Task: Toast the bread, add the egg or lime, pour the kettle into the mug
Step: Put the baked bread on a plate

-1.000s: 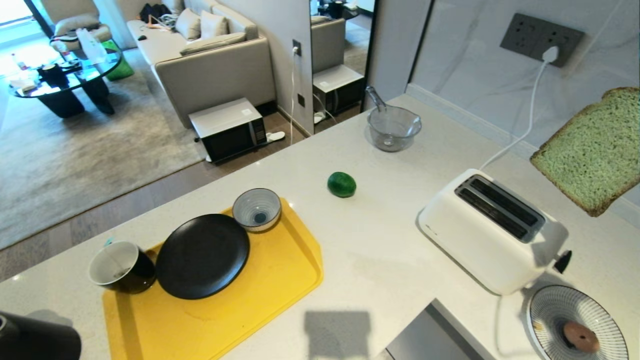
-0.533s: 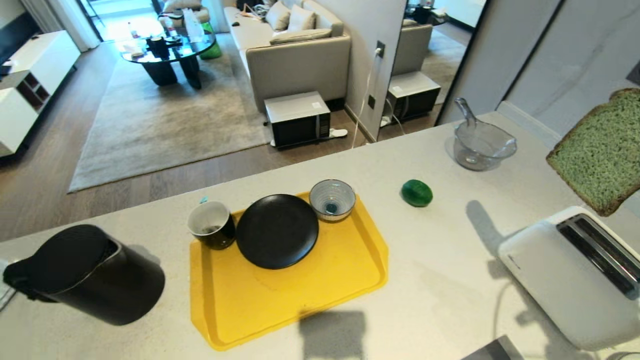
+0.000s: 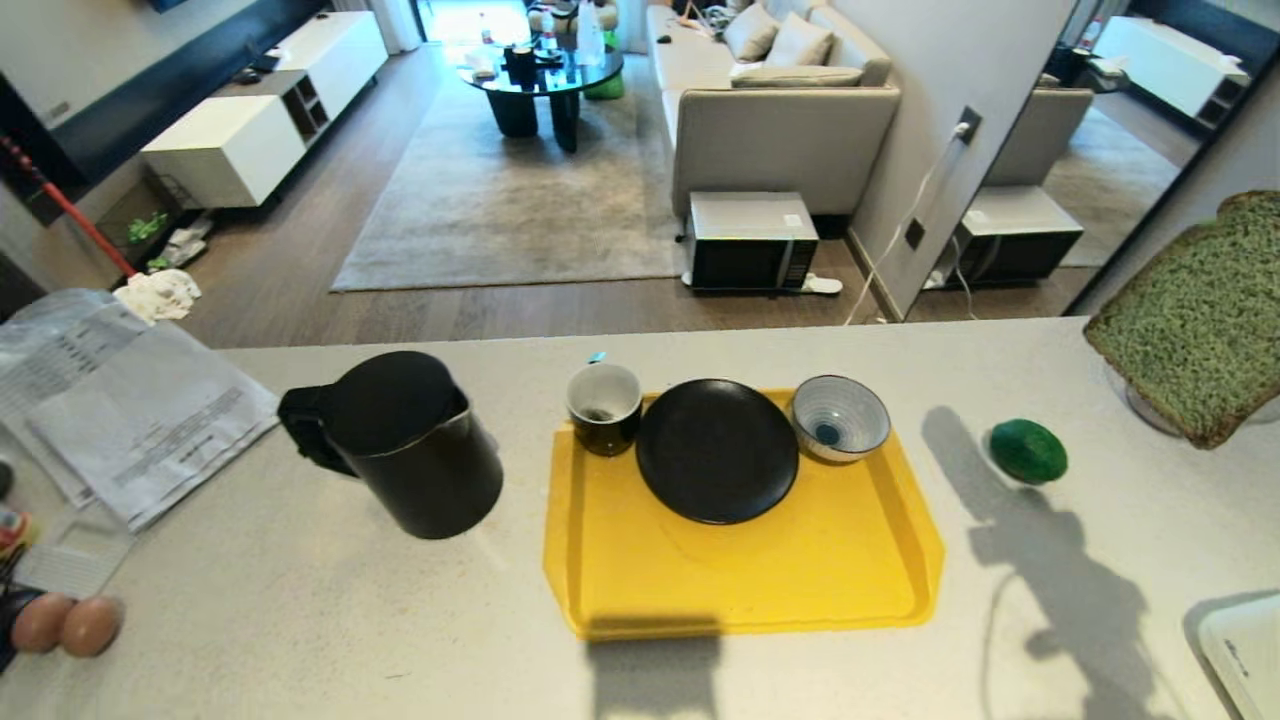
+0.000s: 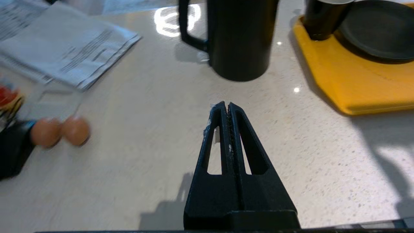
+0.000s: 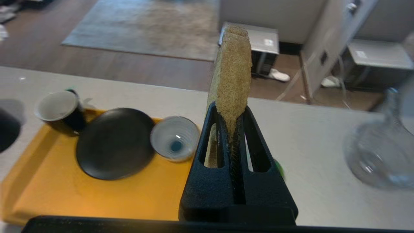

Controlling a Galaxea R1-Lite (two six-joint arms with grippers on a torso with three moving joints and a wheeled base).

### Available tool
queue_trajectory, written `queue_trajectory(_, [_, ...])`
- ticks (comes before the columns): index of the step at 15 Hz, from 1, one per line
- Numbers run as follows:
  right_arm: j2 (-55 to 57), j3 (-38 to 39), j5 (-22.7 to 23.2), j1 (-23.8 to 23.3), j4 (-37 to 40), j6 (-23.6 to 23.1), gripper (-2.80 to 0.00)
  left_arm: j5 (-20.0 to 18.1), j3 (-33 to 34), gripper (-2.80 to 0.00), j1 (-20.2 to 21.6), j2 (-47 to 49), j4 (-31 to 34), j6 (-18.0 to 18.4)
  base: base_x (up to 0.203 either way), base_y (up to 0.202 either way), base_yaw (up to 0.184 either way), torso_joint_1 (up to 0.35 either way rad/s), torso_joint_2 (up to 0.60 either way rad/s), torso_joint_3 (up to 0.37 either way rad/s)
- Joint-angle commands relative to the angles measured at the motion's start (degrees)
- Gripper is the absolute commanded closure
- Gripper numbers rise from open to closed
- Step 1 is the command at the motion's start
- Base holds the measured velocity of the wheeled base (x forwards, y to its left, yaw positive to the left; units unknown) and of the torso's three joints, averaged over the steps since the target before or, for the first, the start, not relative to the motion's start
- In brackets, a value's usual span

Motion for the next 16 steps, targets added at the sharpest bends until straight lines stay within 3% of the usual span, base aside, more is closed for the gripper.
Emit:
queue_trajectory(1, [-0.6,0.4,0.6,0.1,-0.1,-0.1,0.0,0.0,1.0,0.0,0.0,-0.1,0.0,0.0,0.0,-0.005,0.151,0.001,0.0,0.005])
queue_trajectory(6, [-2.0,3.1,1.0,0.1,0.0,-0.2,0.0,0.0,1.0,0.0,0.0,-0.1,0.0,0.0,0.0,-0.001,0.036,0.001,0.0,0.001])
queue_trajectory(9, [-1.4,4.0,3.8,2.1,3.1,-0.4,0.0,0.0,1.0,0.0,0.0,-0.1,0.0,0.0,0.0,0.0,0.0,0.0,0.0,0.0])
queue_trajectory(11, [0.4,3.9,3.9,6.7,7.0,0.3,0.0,0.0,1.0,0.0,0.0,-0.1,0.0,0.0,0.0,0.0,0.0,0.0,0.0,0.0])
queue_trajectory(16, [13.2,3.8,2.2,19.2,7.3,6.2,0.0,0.0,1.0,0.0,0.0,-0.1,0.0,0.0,0.0,0.0,0.0,0.0,0.0,0.0])
